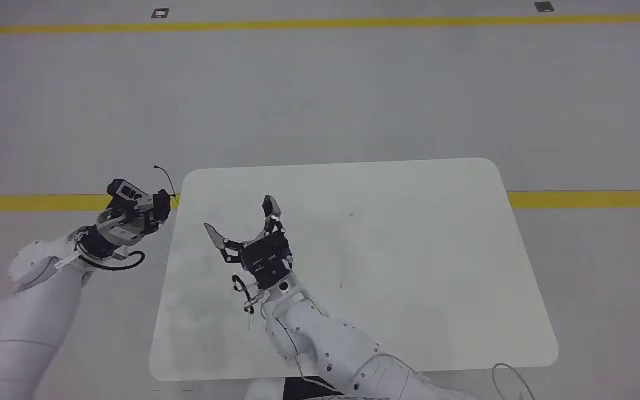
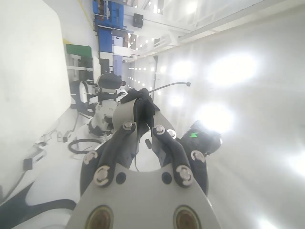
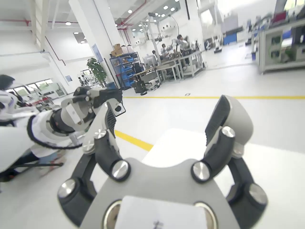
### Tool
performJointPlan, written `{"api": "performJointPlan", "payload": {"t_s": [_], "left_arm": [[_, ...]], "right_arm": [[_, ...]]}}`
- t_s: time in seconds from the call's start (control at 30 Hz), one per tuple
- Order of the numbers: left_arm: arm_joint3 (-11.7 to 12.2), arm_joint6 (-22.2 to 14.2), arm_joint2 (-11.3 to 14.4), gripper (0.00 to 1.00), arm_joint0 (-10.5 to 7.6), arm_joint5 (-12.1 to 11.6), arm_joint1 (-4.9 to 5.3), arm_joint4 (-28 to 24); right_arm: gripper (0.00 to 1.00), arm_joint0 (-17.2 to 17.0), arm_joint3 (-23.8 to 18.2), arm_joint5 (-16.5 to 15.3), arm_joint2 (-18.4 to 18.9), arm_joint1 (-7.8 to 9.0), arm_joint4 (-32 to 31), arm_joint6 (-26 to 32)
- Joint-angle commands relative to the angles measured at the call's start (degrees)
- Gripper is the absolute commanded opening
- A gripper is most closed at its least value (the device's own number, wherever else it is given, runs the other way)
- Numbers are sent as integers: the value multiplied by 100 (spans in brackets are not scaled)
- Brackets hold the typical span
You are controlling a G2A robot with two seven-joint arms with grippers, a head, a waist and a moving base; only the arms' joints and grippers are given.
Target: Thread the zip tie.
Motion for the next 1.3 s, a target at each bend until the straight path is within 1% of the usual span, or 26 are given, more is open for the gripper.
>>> {"api": "performJointPlan", "payload": {"t_s": [0.0,0.07,0.13,0.17,0.4,0.43,0.5,0.6,0.67,0.73,0.77,0.87,1.07,1.13,1.17,1.23,1.27], "left_arm": [[97,-95,55,0,-46,177,-32,-243],[139,-118,134,0,-97,328,-67,-413],[176,-118,195,0,-141,345,-91,-429],[194,-118,211,0,-177,278,-102,-392],[194,-118,211,0,-177,278,-102,-392],[149,12,229,0,-173,277,-111,-373],[35,104,279,0,-144,360,-132,-395],[-88,195,327,0,-109,421,-167,-462],[-169,258,366,0,-76,483,-195,-562],[-228,310,384,0,-54,476,-212,-560],[-253,338,395,0,-40,469,-222,-538],[-280,335,389,0,-33,464,-241,-505],[-280,335,389,0,-33,464,-241,-505],[-340,457,425,0,-16,574,-258,-575],[-358,451,438,0,-3,662,-266,-635],[-344,371,461,0,21,935,-287,-859],[-328,357,457,0,19,1013,-292,-911]], "right_arm": [[100,-14,107,0,-16,-28,-697,-64],[100,66,276,0,-8,-65,-1321,-89],[100,140,409,0,-6,-110,-1321,-234],[100,143,431,0,-1,-120,-1321,-242],[100,143,431,0,-1,-120,-1321,-242],[100,143,431,0,-1,-120,-1321,-242],[100,145,443,0,2,-117,-1321,-218],[100,326,576,0,-80,-59,-1321,-35],[100,574,748,0,-146,-3,-1321,40],[100,717,820,0,-186,38,-1321,-57],[100,749,834,0,-152,58,-1321,-197],[100,749,834,0,-152,58,-1321,-197],[100,777,826,0,-161,72,-1321,-151],[100,885,888,0,-197,96,-1321,-154],[100,960,933,0,-239,109,-1321,-191],[100,1143,1057,0,-340,137,-1321,-191],[100,1210,1084,0,-379,146,-1321,-188]]}}
